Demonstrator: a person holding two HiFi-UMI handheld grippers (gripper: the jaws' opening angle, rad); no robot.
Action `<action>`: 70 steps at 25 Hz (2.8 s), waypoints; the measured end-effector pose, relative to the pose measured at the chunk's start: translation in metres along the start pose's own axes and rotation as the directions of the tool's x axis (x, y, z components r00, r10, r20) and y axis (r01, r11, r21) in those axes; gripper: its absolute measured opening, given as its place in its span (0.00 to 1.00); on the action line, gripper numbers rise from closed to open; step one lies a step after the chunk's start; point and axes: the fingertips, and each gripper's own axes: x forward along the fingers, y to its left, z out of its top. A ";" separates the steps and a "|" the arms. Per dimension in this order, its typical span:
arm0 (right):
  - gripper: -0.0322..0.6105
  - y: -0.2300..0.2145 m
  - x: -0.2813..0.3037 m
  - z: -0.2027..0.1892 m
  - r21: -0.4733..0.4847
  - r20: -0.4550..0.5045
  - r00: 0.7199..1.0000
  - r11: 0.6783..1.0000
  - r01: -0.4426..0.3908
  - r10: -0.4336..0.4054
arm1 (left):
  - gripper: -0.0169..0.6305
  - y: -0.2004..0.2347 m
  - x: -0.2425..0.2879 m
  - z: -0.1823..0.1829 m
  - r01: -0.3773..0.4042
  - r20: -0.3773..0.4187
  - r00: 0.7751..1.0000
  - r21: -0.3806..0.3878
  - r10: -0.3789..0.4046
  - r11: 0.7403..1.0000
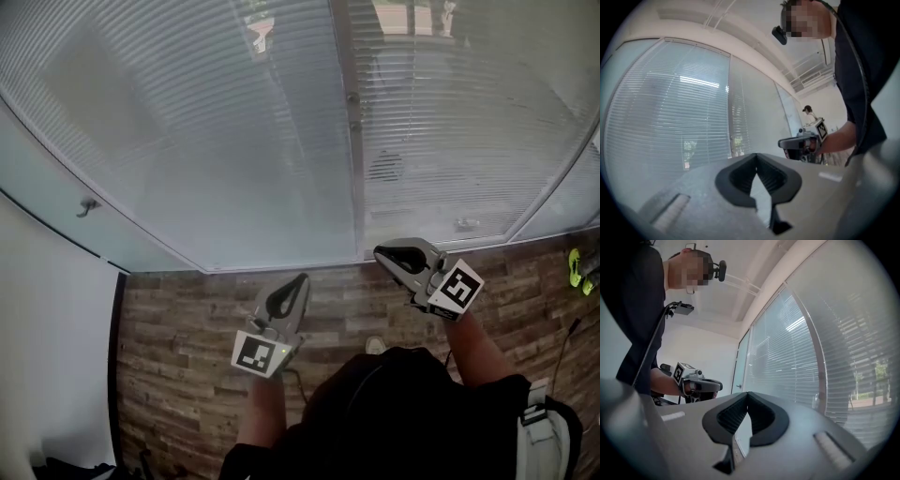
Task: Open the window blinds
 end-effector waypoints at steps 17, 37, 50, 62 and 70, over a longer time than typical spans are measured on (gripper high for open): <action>0.06 -0.073 -0.007 -0.005 -0.011 0.041 0.998 0.999 -0.043 0.043 | 0.03 0.003 0.075 0.003 -0.033 -0.016 0.999 0.059 0.034 0.998; 0.06 -0.103 -0.002 -0.011 -0.024 0.038 0.999 1.000 0.010 -0.009 | 0.03 0.016 0.105 0.002 0.021 -0.012 1.000 0.070 -0.020 0.997; 0.06 -0.137 0.034 -0.004 -0.100 0.000 0.986 0.981 0.164 -0.165 | 0.03 0.066 0.134 -0.004 0.168 0.021 0.985 0.055 -0.170 0.984; 0.06 -0.174 0.072 -0.012 -0.203 -0.075 0.933 0.922 0.331 -0.352 | 0.03 0.108 0.155 -0.018 0.344 0.024 0.938 0.048 -0.346 0.938; 0.06 -0.186 0.081 -0.010 -0.237 -0.088 0.891 0.878 0.416 -0.446 | 0.03 0.119 0.162 -0.019 0.428 0.036 0.903 0.026 -0.428 0.904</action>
